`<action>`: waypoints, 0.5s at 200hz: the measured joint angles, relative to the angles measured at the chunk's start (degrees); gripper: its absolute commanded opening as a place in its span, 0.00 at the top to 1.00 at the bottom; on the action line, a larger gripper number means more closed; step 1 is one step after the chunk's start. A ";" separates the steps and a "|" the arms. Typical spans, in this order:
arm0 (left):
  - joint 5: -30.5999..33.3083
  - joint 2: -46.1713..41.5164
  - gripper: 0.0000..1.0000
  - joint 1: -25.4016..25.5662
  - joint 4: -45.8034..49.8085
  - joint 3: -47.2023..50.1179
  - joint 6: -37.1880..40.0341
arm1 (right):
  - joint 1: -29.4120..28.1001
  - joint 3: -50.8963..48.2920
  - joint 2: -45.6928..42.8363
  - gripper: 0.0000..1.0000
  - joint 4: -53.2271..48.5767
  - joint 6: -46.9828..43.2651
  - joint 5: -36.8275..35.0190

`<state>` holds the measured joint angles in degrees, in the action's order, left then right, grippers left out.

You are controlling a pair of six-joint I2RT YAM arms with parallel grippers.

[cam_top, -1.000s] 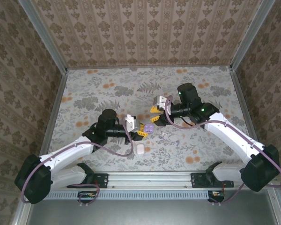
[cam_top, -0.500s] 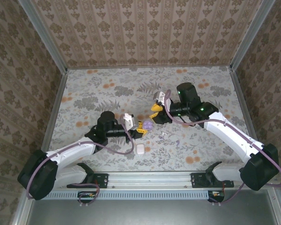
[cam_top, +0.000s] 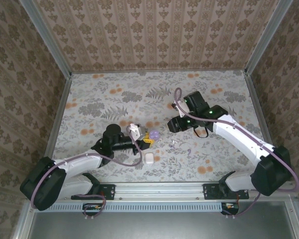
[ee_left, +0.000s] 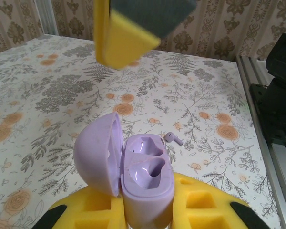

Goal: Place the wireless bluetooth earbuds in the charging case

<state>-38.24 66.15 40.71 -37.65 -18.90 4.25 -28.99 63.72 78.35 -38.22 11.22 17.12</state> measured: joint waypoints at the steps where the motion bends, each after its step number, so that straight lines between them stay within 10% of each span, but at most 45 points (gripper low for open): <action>1: 0.20 -0.11 0.87 0.00 0.00 0.04 0.00 | 0.00 0.00 0.11 0.52 -0.13 0.20 -0.11; 100: 3.28 -2.12 0.87 -0.33 0.22 1.51 -0.02 | -2.73 2.80 16.79 0.64 -9.16 9.33 -3.82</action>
<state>-34.96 64.03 40.38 -37.43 -17.39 4.23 -31.73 66.52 95.13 -47.37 20.56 13.30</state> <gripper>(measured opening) 0.191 0.364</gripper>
